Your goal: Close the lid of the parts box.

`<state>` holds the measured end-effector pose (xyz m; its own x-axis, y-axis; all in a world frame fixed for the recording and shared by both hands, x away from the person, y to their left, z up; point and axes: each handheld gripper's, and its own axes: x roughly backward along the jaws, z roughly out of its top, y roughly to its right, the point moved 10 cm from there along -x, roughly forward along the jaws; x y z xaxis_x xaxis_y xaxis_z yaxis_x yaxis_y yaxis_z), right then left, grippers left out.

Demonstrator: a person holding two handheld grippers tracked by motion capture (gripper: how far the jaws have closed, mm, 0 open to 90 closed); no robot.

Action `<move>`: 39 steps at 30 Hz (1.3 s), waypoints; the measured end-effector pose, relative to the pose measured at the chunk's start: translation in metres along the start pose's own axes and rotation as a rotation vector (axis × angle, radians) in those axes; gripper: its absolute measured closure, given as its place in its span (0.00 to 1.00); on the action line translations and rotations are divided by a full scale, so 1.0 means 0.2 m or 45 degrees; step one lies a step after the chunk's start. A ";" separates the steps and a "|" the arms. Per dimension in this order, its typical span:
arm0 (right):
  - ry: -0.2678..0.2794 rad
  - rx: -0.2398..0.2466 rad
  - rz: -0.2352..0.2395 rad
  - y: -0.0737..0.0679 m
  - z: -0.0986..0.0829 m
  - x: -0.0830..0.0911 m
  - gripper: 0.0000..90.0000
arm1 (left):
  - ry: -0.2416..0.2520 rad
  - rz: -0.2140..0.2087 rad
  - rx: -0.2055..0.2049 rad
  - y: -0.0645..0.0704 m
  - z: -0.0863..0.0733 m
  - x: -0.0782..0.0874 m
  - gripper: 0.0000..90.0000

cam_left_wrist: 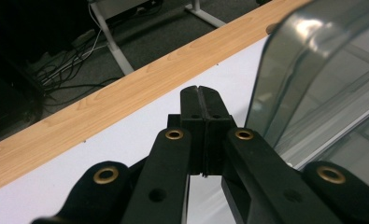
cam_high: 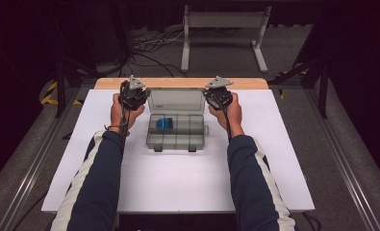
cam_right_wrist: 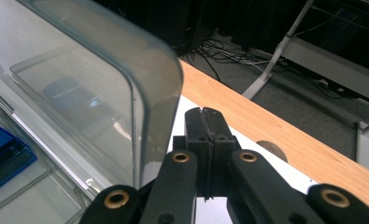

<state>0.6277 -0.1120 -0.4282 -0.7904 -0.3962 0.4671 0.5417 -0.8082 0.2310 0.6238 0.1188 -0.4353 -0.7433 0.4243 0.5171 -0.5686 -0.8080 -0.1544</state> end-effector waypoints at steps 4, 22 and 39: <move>0.023 -0.018 -0.008 0.00 0.01 0.02 1.00 | 0.007 0.004 -0.008 0.00 0.01 0.02 1.00; 0.030 -0.071 -0.070 -0.04 0.01 0.08 1.00 | 0.016 0.006 -0.025 0.05 -0.02 0.09 1.00; -0.013 -0.107 -0.080 -0.08 -0.03 0.11 1.00 | -0.017 0.008 -0.045 0.08 -0.06 0.12 1.00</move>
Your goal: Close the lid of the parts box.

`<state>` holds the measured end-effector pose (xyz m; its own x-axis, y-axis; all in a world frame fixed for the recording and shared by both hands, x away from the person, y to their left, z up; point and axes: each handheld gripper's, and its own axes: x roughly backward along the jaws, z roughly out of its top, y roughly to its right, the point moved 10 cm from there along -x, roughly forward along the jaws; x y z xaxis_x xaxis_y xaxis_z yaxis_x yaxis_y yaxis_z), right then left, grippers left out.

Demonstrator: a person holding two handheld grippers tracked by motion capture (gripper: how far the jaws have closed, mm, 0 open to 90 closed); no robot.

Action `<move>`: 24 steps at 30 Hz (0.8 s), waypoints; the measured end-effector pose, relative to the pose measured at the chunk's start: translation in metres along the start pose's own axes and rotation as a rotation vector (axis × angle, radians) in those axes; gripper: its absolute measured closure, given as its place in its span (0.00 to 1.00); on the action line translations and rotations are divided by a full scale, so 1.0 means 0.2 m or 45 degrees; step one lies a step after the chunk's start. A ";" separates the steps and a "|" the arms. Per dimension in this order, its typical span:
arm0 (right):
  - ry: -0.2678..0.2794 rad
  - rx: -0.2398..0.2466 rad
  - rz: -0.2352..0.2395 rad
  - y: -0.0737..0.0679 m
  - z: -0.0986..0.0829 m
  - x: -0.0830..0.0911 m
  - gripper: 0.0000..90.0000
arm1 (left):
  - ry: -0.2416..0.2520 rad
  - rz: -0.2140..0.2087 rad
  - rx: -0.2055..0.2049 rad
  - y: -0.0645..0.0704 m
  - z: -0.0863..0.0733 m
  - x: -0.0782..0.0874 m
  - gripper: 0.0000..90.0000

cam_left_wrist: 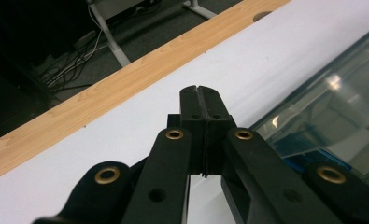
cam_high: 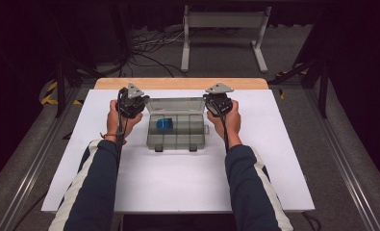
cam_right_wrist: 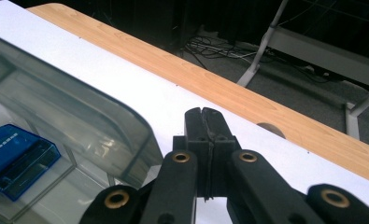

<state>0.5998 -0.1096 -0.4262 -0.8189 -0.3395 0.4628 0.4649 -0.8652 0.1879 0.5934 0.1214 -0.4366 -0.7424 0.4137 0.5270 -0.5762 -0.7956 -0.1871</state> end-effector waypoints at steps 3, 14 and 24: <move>-0.008 0.003 0.002 -0.01 -0.01 0.01 1.00 | -0.004 -0.001 0.003 0.00 0.00 0.00 1.00; 0.000 0.031 -0.015 -0.03 -0.04 0.04 1.00 | -0.014 -0.011 0.009 0.01 -0.02 -0.02 1.00; -0.001 0.023 -0.027 -0.04 -0.05 0.06 1.00 | -0.016 0.013 -0.006 0.02 -0.04 -0.01 1.00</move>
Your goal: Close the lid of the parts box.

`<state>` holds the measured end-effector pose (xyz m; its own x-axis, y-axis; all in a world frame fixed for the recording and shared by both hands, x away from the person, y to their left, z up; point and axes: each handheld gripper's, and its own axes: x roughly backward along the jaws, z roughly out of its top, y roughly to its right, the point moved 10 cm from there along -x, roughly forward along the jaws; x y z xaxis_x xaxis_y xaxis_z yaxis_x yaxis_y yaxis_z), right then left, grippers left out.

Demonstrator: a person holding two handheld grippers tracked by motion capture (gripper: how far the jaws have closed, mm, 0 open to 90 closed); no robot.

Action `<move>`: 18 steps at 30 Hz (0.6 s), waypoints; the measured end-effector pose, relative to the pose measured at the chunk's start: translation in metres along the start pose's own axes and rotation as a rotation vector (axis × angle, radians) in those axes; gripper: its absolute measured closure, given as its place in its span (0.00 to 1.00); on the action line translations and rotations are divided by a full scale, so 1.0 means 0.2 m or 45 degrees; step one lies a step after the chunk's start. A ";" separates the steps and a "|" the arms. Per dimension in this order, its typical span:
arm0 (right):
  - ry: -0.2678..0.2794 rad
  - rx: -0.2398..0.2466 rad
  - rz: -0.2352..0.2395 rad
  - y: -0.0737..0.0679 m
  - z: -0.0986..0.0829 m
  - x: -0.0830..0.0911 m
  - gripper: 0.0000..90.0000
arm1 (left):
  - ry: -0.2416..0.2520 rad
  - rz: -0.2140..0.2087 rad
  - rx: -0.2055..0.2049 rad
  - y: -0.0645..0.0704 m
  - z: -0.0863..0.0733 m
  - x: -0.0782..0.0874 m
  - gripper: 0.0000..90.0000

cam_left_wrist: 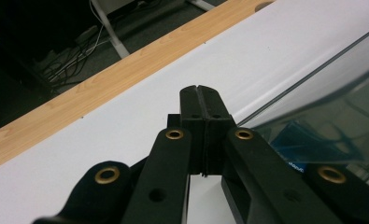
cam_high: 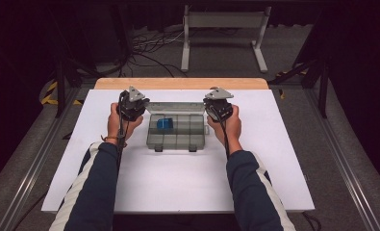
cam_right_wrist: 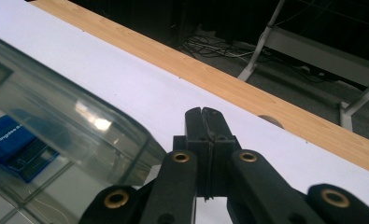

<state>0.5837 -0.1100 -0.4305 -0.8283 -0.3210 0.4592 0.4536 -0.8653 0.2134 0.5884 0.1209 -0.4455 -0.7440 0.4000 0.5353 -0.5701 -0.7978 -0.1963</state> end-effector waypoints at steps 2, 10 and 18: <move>-0.010 0.009 -0.002 0.00 0.00 0.00 1.00 | -0.002 0.000 -0.009 0.00 0.00 0.00 1.00; -0.001 0.025 -0.005 0.00 0.00 0.03 1.00 | -0.024 0.017 -0.061 0.01 -0.01 0.02 1.00; -0.009 0.055 -0.011 -0.02 -0.01 0.06 1.00 | -0.014 0.017 -0.082 0.02 -0.02 0.05 1.00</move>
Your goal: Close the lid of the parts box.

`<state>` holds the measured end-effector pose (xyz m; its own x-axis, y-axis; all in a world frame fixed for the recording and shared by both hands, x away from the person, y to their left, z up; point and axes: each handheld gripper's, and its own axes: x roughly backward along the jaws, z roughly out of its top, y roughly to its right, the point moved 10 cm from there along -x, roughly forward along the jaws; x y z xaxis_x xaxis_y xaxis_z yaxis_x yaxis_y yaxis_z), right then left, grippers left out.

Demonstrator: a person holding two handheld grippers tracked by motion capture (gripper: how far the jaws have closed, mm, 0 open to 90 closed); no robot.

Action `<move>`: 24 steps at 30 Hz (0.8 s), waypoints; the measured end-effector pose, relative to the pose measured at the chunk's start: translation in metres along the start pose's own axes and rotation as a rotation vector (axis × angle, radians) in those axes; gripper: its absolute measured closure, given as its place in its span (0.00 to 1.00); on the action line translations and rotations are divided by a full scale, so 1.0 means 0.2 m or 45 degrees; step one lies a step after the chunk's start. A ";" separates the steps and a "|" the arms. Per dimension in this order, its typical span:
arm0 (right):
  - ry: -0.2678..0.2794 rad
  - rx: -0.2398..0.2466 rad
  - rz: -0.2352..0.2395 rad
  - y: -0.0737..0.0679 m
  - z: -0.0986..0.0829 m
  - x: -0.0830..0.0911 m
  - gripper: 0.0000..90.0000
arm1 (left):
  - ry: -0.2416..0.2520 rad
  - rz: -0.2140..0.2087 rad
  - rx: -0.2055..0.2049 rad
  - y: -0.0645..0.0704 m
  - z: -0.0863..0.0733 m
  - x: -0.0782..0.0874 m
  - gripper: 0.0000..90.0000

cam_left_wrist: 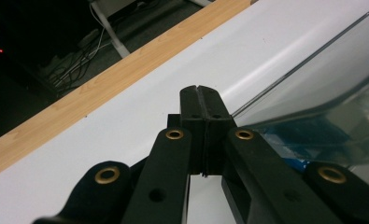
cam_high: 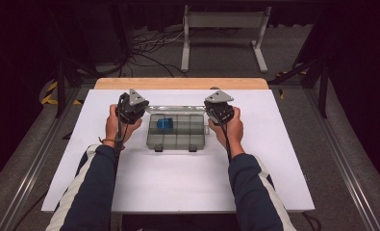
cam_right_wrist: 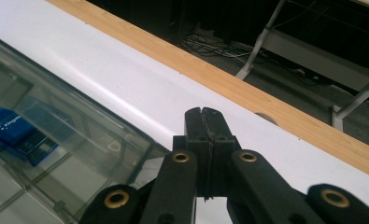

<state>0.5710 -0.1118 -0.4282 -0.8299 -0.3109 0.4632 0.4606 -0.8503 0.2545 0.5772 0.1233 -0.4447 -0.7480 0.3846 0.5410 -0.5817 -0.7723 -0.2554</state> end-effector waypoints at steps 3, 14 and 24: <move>0.003 0.002 -0.004 -0.01 -0.01 0.01 1.00 | 0.002 -0.001 -0.005 0.00 -0.01 0.01 1.00; -0.002 0.030 0.019 -0.03 -0.04 0.05 1.00 | 0.003 -0.001 -0.037 0.03 -0.04 0.04 1.00; 0.000 0.046 0.046 -0.05 -0.06 0.07 1.00 | 0.010 -0.008 -0.042 0.05 -0.06 0.06 1.00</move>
<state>0.5504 -0.1136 -0.4346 -0.8127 -0.3409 0.4725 0.5010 -0.8229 0.2680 0.5586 0.1272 -0.4510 -0.7467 0.3937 0.5361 -0.5967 -0.7526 -0.2785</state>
